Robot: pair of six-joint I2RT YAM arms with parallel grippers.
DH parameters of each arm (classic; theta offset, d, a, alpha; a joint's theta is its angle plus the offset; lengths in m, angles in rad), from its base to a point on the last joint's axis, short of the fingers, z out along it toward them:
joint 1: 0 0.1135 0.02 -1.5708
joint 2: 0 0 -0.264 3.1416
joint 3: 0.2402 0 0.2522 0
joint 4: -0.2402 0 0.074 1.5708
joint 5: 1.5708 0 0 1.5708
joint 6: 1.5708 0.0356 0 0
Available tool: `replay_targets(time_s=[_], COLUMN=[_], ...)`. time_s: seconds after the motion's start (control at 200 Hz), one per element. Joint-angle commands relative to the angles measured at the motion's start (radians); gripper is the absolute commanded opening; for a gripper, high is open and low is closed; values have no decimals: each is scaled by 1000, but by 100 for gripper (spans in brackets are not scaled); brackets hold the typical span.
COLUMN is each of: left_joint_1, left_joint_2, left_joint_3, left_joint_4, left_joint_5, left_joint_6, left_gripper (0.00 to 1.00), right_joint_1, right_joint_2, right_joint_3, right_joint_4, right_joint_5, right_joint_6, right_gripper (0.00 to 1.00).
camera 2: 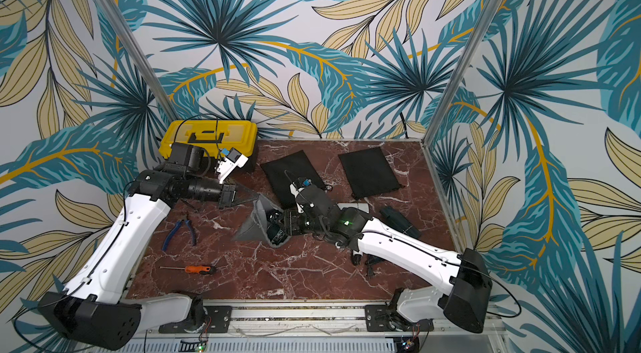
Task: Pack away hair dryers
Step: Place the hair dryer in the drawstring bag.
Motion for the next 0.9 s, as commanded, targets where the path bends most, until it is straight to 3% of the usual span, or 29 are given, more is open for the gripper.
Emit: replay_targets(time_s=[0.0, 0.891], left_joint_1=[9, 17], left_joint_2=[-14, -37], left_joint_3=[55, 31], left_joint_4=[42, 42], left_joint_5=[71, 129], left_joint_6=[-6, 2], left_gripper=[0, 0], right_joint_1=[3, 4], right_joint_2=[24, 66], right_joint_3=[32, 75], right_joint_4=[-19, -42], right_joint_5=[27, 73], right_joint_6=[-41, -105], right_gripper=[51, 37])
